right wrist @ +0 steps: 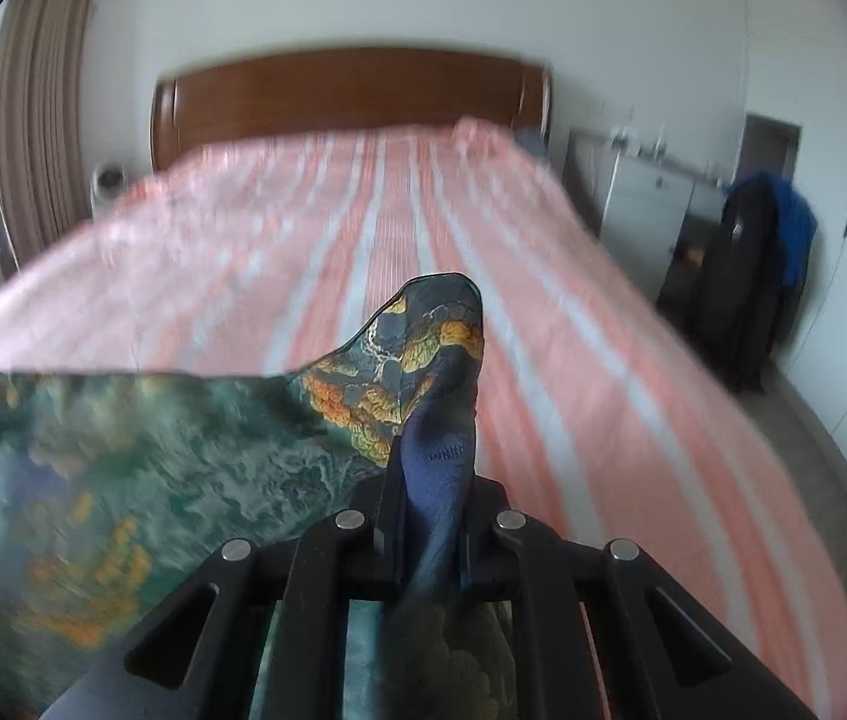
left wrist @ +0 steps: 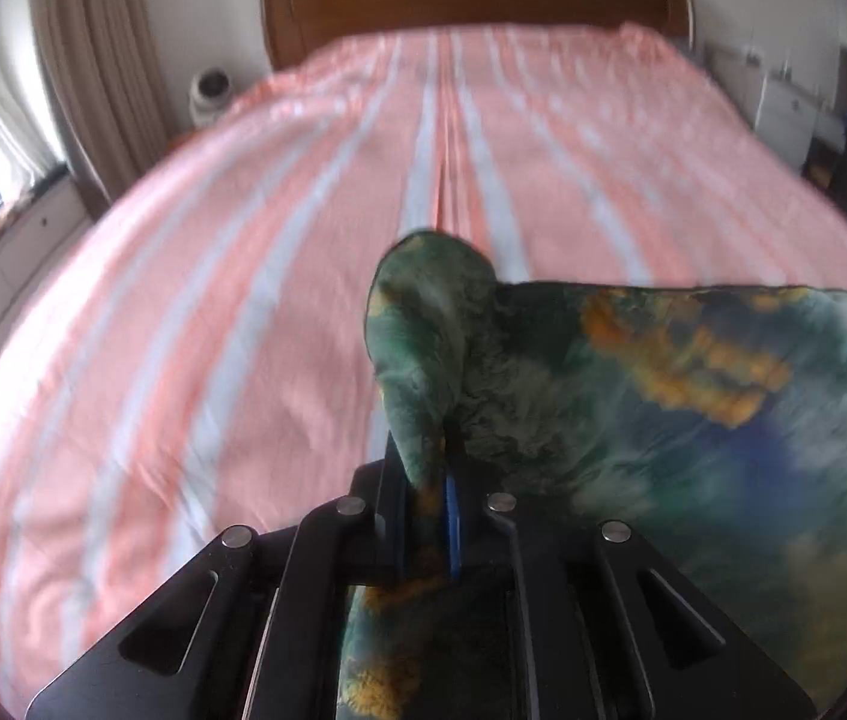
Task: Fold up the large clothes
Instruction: 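Grasp the hem corners with the left tool while the right tool grasps the other corner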
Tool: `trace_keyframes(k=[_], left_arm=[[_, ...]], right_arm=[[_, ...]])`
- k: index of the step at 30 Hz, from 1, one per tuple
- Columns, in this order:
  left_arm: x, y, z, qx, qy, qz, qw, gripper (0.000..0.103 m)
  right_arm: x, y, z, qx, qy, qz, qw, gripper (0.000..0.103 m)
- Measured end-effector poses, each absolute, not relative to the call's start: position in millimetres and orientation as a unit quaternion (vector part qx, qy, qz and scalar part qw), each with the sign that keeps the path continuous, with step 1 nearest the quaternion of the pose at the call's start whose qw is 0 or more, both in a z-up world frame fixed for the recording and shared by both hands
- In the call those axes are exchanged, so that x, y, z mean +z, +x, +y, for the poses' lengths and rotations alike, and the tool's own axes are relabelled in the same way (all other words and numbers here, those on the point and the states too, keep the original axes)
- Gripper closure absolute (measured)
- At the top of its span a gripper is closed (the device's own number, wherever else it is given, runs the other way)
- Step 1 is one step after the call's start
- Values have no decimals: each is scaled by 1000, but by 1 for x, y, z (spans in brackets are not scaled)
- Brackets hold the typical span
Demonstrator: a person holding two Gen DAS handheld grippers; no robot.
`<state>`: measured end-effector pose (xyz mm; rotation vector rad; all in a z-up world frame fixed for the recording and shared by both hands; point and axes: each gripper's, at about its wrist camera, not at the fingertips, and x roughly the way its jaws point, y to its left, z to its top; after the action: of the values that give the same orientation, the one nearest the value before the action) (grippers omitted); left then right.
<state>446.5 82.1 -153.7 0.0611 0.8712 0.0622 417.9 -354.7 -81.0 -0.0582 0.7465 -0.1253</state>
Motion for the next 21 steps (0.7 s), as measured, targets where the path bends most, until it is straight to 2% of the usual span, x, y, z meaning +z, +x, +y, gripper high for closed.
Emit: trace_keyframes(k=[2,3,6,10,21], left_arm=[[-177,433,78,19,22,399,916,93],[-177,428,78,22,22,384,923,93],[-178,424,86,17,-3,373,928,90],[-180,426,91,9,-15,378,926,87],[-181,420,91,13,-13,375,927,86]], right_arm=[[-141,424,-353,-45,-32,428,902,90],[-161,418,-353,-43,-24,429,902,90],[-159,404,-357,-54,-19,394,917,88],[-161,404,-373,-45,19,402,914,84],[-160,403,-362,-56,26,392,918,74]])
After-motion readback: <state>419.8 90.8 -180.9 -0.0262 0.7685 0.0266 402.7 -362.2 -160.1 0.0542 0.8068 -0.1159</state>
